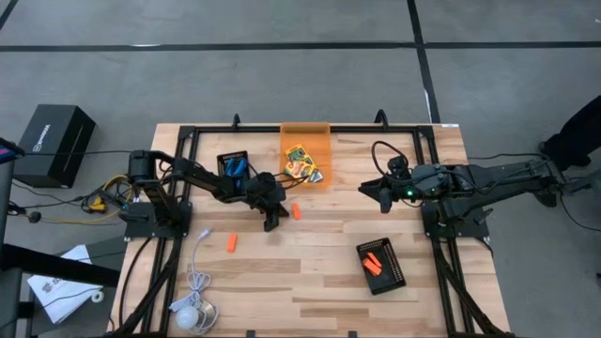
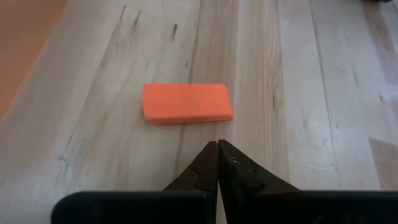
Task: Pick & Place School Supplies
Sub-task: Put the orange eraser into the bottom black bin
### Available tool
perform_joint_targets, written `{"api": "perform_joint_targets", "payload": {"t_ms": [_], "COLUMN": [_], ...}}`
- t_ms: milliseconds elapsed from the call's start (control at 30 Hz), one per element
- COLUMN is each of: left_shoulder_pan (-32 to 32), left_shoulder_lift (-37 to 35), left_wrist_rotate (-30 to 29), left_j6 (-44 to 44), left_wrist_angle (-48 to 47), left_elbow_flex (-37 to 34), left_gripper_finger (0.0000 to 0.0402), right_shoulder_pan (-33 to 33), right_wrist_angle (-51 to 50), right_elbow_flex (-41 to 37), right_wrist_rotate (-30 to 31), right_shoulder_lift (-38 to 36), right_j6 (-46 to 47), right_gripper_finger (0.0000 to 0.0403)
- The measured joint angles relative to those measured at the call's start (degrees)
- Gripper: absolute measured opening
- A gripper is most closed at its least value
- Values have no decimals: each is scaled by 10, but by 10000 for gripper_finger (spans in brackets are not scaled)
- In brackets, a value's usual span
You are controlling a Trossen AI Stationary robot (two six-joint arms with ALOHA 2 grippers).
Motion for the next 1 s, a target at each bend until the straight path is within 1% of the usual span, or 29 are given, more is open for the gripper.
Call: {"api": "perform_joint_targets", "payload": {"t_ms": [200,500,567,1000], "left_shoulder_pan": [0,0,0,4], "left_shoulder_lift": [-1,-2,-2,-1], "left_wrist_rotate": [0,-7,-16,-21], "left_j6": [-3,10,13,14], "left_wrist_angle": [3,14,10,-8], "left_elbow_flex": [3,40,40,40], "left_gripper_finger": [1,1,1,1], "right_shoulder_pan": [0,0,0,0], "right_wrist_angle": [0,0,0,6], "right_elbow_flex": [0,0,0,0], "right_wrist_rotate": [0,0,0,0], "right_shoulder_lift": [0,0,0,10], "right_j6": [0,0,0,0], "right_gripper_finger": [120,120,120,120]}}
